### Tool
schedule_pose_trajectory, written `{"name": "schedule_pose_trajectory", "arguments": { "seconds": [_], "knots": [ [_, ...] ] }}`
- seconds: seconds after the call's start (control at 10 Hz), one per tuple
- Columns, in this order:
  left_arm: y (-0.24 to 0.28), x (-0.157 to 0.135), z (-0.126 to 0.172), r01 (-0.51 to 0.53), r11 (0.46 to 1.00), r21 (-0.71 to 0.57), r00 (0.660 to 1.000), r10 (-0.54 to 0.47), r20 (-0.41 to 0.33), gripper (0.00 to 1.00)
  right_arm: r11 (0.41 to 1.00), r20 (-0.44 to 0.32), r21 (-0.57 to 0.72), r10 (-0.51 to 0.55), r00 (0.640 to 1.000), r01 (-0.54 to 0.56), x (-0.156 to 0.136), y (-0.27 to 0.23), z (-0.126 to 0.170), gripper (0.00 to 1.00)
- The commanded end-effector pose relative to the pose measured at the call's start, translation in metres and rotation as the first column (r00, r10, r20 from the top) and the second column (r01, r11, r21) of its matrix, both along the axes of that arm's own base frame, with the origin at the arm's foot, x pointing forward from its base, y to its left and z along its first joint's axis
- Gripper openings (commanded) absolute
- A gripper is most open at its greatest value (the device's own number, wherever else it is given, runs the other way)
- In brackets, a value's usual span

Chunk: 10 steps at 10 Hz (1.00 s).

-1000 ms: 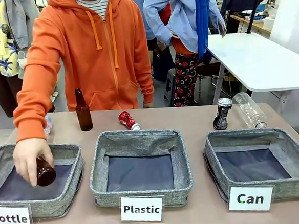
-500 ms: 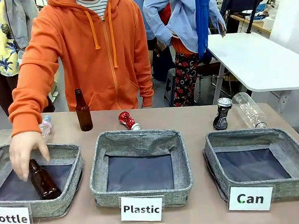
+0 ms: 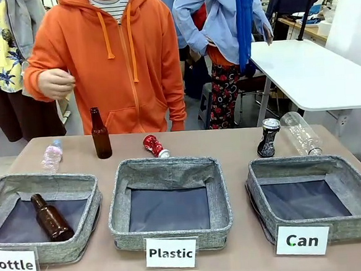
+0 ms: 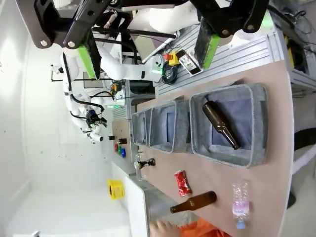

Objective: Sort the can waste into the basket.
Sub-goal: Pick up the can waste from the table and place it in the right Fabric basket.

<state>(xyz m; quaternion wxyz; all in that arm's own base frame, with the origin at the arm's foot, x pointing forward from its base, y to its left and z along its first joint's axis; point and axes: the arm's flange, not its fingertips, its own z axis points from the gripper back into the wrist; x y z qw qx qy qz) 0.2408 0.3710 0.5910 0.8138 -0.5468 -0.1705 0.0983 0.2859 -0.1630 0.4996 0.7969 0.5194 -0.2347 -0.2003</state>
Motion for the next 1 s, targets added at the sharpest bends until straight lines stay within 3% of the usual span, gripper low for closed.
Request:
{"name": "schedule_pose_trajectory", "arguments": {
  "seconds": [0.0, 0.3, 0.4, 0.6, 0.8, 0.9],
  "knots": [
    [-0.003, -0.011, -0.003, -0.005, 1.000, -0.010, 0.999, 0.005, 0.039, 1.00, 1.000, 0.038, 0.007, 0.001, 0.999, -0.002, 0.002, 0.000, 0.000, 1.00],
    [-0.093, 0.028, 0.003, -0.027, 0.996, 0.085, 0.999, 0.025, 0.029, 1.00, 1.000, 0.038, 0.007, 0.001, 0.999, -0.002, 0.002, 0.000, 0.000, 1.00],
    [-0.140, 0.047, 0.004, 0.031, 0.987, 0.155, 0.999, -0.036, 0.030, 1.00, 1.000, 0.038, 0.007, 0.001, 0.999, -0.002, 0.002, 0.000, 0.000, 1.00],
    [-0.242, 0.093, 0.001, 0.205, 0.917, 0.342, 0.978, -0.202, -0.043, 1.00, 1.000, 0.038, 0.007, 0.001, 0.999, -0.002, 0.002, 0.000, 0.000, 1.00],
    [-0.331, 0.150, -0.013, 0.385, 0.838, 0.387, 0.923, -0.350, -0.160, 1.00, 1.000, 0.038, 0.007, 0.001, 0.999, -0.002, 0.002, 0.000, 0.000, 1.00],
    [-0.369, 0.170, -0.029, 0.318, 0.808, 0.496, 0.948, -0.287, -0.140, 1.00, 1.000, 0.038, 0.007, 0.001, 0.999, -0.002, 0.002, 0.000, 0.000, 1.00]
  ]
}}
